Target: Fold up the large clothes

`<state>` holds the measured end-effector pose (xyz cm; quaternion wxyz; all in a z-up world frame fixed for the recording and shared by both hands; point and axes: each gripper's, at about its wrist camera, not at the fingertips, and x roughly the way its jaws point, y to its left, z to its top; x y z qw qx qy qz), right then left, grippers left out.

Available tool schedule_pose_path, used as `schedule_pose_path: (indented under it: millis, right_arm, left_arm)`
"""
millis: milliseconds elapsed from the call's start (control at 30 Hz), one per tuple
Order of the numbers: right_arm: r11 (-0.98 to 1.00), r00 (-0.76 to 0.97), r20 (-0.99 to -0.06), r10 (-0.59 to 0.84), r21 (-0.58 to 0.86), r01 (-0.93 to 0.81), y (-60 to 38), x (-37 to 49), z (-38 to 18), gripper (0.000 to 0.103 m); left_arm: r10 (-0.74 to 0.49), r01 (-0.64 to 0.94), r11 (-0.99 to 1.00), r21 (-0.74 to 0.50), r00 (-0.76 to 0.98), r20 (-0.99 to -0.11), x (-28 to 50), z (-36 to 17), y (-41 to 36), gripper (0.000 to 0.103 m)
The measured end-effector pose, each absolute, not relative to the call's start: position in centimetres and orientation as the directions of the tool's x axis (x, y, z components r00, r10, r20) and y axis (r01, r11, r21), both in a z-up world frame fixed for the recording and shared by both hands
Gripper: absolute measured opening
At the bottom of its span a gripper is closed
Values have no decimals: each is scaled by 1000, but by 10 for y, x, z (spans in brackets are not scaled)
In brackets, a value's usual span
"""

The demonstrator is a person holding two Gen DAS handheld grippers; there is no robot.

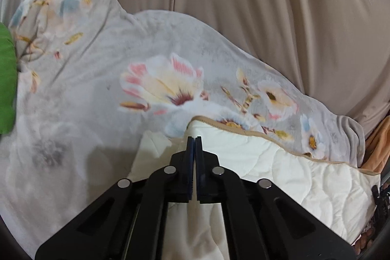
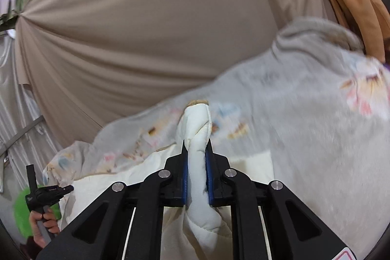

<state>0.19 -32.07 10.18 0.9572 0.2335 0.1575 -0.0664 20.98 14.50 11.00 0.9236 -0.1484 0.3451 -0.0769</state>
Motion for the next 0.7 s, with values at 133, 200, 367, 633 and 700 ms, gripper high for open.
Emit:
schedule_pose_path:
  millis: [133,200,367,633,700]
  right_arm:
    - [853,846,-524,-100,392,344,-338,39,53,12]
    - [822,789,-612,-65,416,390,-351,53,17,12]
    - [839,753,-651,-92,356,411,-344,61,10,13]
    - [768,822,-552,-137,465,440,-357,27,20,34]
    - [762,841,-507,-192,463,453,-352,11,37,36]
  left_arm:
    - [-170,3,971,-239,708,-685,230,79,135,0]
    - [-146,-7,979,-205,678,-721,238,55,129,0]
    - [-43,-19,997,-78,700,-713,241,39,112,0]
    - [-64,-29,992,-124,728,-682,231,46,121,0]
    - [-86,-21,988,-154,751,-654,216,63,126,0]
